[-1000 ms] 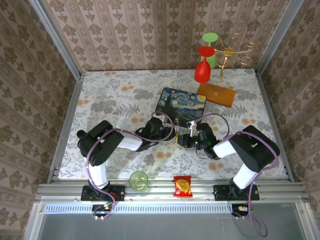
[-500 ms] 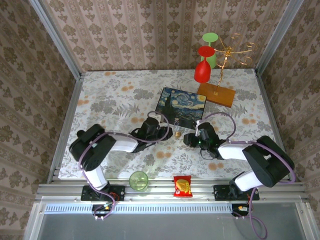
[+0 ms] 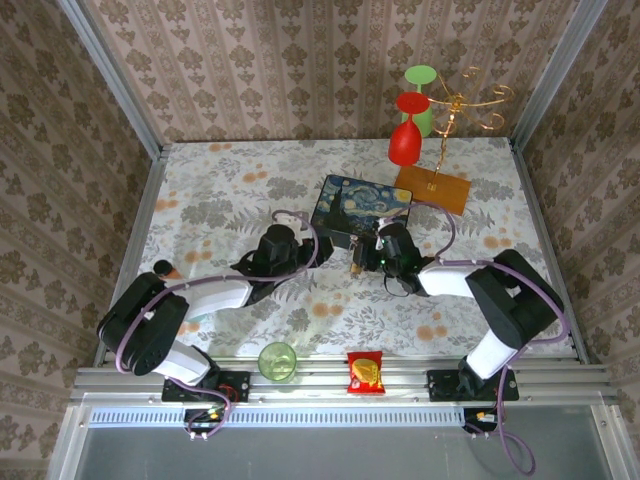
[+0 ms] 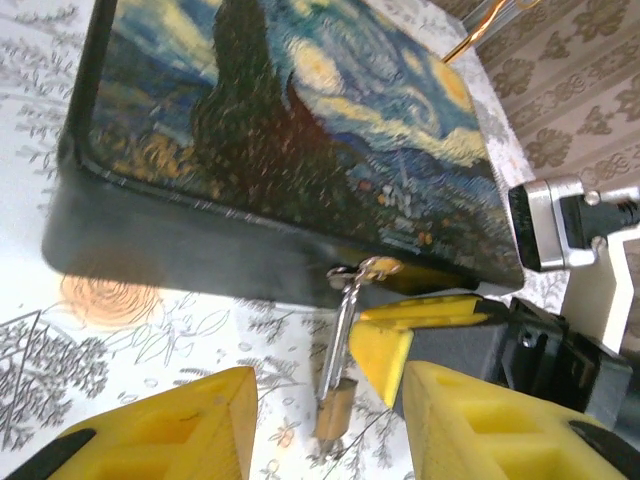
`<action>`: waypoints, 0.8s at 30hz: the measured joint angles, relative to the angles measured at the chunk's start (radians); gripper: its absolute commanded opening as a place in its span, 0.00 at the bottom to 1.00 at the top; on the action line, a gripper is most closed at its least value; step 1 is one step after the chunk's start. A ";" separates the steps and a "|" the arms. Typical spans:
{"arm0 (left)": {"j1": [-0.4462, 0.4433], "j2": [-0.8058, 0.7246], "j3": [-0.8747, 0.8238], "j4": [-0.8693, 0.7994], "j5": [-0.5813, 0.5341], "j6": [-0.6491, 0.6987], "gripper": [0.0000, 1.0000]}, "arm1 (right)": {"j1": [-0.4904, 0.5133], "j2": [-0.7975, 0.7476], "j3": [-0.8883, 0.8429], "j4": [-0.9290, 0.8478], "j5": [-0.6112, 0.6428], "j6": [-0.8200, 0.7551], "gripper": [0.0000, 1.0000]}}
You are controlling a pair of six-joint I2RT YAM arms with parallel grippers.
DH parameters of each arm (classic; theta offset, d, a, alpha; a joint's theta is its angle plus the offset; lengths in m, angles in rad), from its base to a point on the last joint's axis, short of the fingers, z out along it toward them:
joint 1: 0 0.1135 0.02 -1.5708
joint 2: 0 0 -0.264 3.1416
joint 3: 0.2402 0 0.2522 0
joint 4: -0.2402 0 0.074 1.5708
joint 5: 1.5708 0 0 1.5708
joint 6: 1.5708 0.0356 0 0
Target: Unlock the padlock with the key
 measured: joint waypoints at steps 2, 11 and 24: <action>0.000 0.000 -0.010 -0.003 0.001 0.000 0.43 | 0.000 0.013 0.003 0.018 0.002 0.008 0.28; 0.002 0.000 -0.013 -0.025 0.004 0.004 0.44 | 0.001 0.041 -0.005 0.077 0.002 0.029 0.29; 0.008 0.000 0.008 -0.057 0.011 0.023 0.44 | 0.001 0.052 -0.041 0.173 -0.032 0.046 0.17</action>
